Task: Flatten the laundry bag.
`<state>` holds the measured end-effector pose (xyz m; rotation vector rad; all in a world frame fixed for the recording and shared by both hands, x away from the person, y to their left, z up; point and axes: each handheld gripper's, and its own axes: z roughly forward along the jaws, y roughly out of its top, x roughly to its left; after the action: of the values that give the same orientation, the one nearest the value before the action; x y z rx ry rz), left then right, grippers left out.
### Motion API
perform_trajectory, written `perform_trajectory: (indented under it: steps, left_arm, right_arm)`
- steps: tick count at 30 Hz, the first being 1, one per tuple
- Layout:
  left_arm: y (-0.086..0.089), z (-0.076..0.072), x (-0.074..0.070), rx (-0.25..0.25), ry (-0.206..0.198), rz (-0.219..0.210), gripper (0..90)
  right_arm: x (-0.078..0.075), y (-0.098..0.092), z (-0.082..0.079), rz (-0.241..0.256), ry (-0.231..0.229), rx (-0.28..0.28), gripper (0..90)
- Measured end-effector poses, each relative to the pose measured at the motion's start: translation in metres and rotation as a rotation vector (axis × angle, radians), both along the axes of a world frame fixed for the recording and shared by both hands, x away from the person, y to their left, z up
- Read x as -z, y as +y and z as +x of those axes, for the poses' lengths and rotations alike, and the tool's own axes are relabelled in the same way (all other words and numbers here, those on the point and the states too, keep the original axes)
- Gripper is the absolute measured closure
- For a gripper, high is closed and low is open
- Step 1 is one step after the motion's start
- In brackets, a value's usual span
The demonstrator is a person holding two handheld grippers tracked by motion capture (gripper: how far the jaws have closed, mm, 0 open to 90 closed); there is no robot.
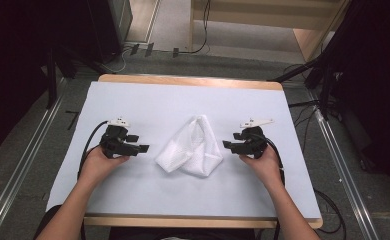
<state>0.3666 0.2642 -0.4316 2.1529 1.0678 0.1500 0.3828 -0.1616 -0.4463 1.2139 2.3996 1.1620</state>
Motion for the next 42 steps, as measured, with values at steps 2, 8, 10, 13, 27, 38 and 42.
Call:
perform_trajectory:
  steps: [2, 8, 10, 13, 27, 38, 42]
  left_arm:
    - [-0.001, 0.001, 0.000, 0.005, 0.001, 0.002, 35.3]
    - [-0.001, 0.003, 0.001, 0.000, 0.012, -0.005, 34.9]
    - [-0.001, 0.003, 0.000, -0.001, 0.010, -0.004, 34.9]
    - [0.000, 0.003, 0.000, 0.004, 0.008, -0.004, 34.9]
    - [0.004, 0.001, -0.002, -0.004, 0.001, -0.009, 34.2]
    - [0.005, -0.004, -0.004, 0.005, -0.015, -0.002, 34.2]
    - [0.007, -0.005, -0.004, -0.003, -0.020, -0.006, 34.2]
  right_arm:
    - [-0.001, 0.003, -0.002, -0.001, -0.004, -0.007, 45.7]
    - [-0.001, 0.010, -0.005, -0.007, -0.010, -0.031, 46.6]
    - [0.000, 0.012, -0.006, -0.013, -0.007, -0.038, 47.1]
    - [0.001, 0.014, -0.007, -0.005, -0.004, -0.043, 48.0]
    - [-0.009, 0.028, -0.017, 0.051, -0.002, -0.107, 62.4]
    - [-0.009, 0.054, -0.023, 0.044, 0.003, -0.179, 87.9]
    - [-0.008, 0.065, -0.023, 0.039, 0.020, -0.205, 90.0]
